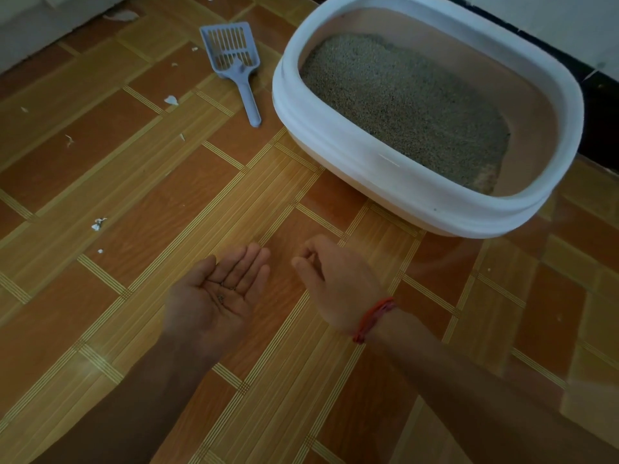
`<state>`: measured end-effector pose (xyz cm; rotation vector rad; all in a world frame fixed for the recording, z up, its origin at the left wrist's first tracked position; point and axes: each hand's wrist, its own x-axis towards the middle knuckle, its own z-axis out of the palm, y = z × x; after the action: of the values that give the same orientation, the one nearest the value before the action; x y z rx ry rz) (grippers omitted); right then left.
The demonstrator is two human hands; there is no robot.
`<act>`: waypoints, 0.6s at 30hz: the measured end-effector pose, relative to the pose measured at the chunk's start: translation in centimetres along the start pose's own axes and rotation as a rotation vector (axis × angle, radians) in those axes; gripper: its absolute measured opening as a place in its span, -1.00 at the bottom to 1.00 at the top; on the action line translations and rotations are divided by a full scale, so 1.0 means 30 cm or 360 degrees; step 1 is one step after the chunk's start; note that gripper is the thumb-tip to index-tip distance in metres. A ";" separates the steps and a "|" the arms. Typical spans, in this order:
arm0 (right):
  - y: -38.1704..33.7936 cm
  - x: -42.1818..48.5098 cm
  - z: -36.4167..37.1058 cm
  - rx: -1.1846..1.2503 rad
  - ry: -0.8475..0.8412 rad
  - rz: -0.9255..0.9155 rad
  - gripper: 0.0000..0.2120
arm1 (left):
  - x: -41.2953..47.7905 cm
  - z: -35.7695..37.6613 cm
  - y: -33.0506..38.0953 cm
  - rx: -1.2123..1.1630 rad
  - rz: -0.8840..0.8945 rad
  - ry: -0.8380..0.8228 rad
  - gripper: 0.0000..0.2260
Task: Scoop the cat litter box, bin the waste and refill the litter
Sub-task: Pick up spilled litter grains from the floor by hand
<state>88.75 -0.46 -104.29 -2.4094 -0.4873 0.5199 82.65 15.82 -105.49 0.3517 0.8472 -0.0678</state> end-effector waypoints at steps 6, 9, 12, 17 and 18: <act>-0.084 -0.064 0.050 -0.0001 -0.0121 -0.0212 -0.89 | -0.022 -0.007 -0.040 0.0062 -0.0094 -0.0049 -0.58; -0.084 -0.071 0.051 0.0001 -0.0084 -0.0250 -0.89 | -0.024 -0.010 -0.043 0.0053 -0.0109 -0.0069 -0.57; -0.074 -0.076 0.047 -0.0015 -0.0044 -0.0288 -0.88 | -0.020 -0.018 -0.041 0.0080 -0.0114 -0.0069 -0.55; -0.075 -0.083 0.070 -0.0121 0.0006 -0.0430 -0.90 | -0.018 -0.029 -0.063 0.0097 -0.0208 -0.0121 -0.60; -0.071 -0.082 0.077 -0.0141 0.0020 -0.0454 -0.90 | -0.017 -0.029 -0.066 0.0093 -0.0210 -0.0119 -0.60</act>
<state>85.10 1.13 -104.01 -2.3699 -0.8479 0.3641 81.29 14.19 -106.19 0.3455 0.7947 -0.2275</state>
